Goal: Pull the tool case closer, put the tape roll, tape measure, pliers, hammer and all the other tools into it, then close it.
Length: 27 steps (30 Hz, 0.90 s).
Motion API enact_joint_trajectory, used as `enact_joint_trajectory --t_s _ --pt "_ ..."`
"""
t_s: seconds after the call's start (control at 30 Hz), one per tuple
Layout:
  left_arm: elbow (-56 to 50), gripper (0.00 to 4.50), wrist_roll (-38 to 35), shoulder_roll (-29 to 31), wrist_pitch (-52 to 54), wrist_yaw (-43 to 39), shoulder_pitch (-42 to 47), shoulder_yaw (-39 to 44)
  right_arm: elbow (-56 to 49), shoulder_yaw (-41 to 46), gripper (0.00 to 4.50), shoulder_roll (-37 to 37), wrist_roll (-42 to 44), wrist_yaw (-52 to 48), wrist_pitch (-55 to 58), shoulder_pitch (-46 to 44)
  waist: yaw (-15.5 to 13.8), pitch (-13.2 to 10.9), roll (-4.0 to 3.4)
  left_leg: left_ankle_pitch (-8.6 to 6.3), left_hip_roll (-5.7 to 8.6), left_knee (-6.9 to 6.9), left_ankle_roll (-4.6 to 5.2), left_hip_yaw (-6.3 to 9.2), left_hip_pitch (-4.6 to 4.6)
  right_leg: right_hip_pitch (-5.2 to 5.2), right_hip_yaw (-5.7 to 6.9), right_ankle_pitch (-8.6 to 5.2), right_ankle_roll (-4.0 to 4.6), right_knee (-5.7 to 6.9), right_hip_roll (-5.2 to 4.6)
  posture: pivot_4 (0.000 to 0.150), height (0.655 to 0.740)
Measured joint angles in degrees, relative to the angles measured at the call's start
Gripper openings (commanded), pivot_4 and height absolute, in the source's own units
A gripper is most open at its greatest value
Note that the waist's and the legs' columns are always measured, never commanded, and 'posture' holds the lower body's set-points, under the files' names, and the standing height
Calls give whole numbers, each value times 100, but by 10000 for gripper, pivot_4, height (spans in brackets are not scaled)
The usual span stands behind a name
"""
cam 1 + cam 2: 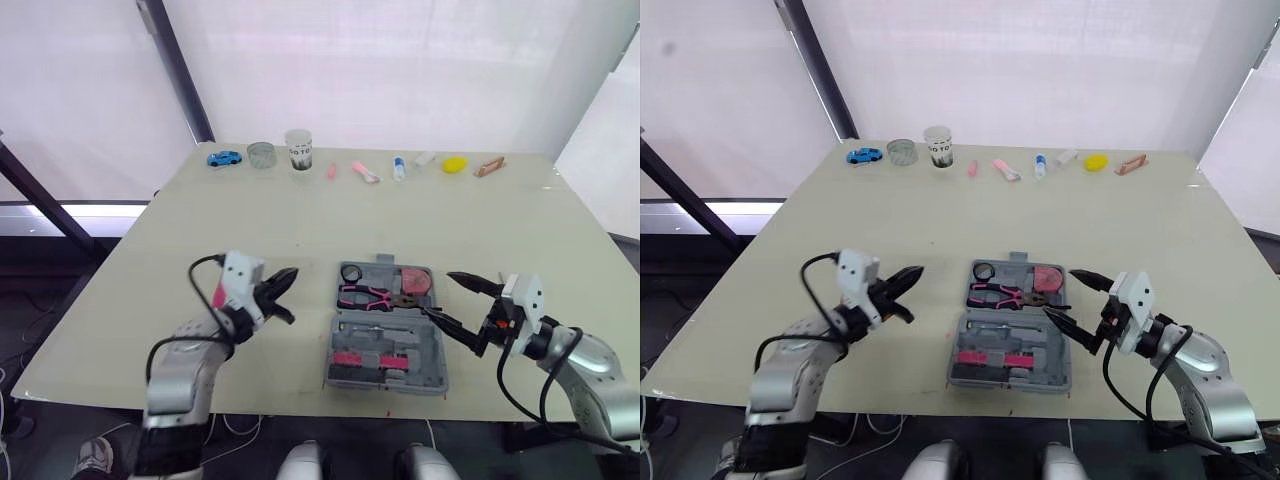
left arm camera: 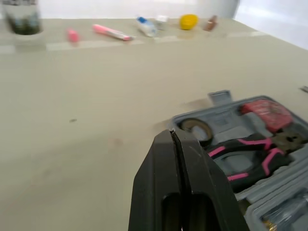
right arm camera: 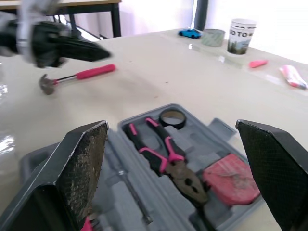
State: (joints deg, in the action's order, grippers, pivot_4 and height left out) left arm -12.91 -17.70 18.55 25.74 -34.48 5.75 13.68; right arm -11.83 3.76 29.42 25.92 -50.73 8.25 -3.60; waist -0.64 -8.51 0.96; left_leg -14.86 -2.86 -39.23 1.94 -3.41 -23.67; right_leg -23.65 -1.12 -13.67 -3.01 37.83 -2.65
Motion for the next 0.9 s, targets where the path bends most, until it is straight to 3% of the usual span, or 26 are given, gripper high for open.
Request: enact_joint_trajectory --t_s 0.07,0.13,0.17,0.2,0.33,0.57,0.77,0.9 --pt "-247 13085 -321 -40 -108 46 -659 481 456 15 45000 -25 15 -231 -275 -92 -7 0 2 0 -3 1 0 -8 0 1 6 0 1 -1 0 1500 7400" --pt "-396 16747 -501 -54 -217 29 -1105 725 703 145 45000 -9 42 -404 -482 -67 4 0 1 -1 -5 2 0 -6 1 1 -2 0 1 -5 -2 1500 7400" --pt "-422 23973 -609 -53 -323 16 -1607 984 1015 356 45000 131 80 -643 -690 106 -5 0 1 -1 -5 2 1 -9 0 1 0 0 1 -8 -3 1500 7400" --pt "-419 24634 -618 -54 -340 13 -1732 1054 1084 409 45000 167 88 -693 -735 157 -19 -1 2 -1 -4 2 1 -15 -1 1 4 -2 3 -10 -3 1500 7400" --pt "-439 42763 -812 -11 -601 -122 -2638 1505 1386 867 45000 379 222 -1148 -1108 869 -17 0 5 -2 -10 3 1 -21 -1 2 6 -15 25 -13 -5 1500 7400" --pt "-161 44037 -954 60 -1046 -452 -3393 1956 1948 1682 45000 724 377 -1757 -1500 1886 185 0 9 -19 -23 6 24 -70 33 1 -47 -16 23 -16 -8 1500 7400" --pt "396 44037 -951 87 -1411 -644 -3542 1956 2819 1956 45000 895 362 -2132 -1879 1851 269 -5 18 -20 -35 11 23 -78 52 0 -58 -18 20 -13 -9 1500 7400" --pt "345 44037 -964 137 -1418 -605 -3481 1949 2780 1950 45000 854 393 -2150 -1883 1568 286 -6 19 -22 -42 15 21 -88 64 1 -72 -19 17 -7 -10 1500 7400"
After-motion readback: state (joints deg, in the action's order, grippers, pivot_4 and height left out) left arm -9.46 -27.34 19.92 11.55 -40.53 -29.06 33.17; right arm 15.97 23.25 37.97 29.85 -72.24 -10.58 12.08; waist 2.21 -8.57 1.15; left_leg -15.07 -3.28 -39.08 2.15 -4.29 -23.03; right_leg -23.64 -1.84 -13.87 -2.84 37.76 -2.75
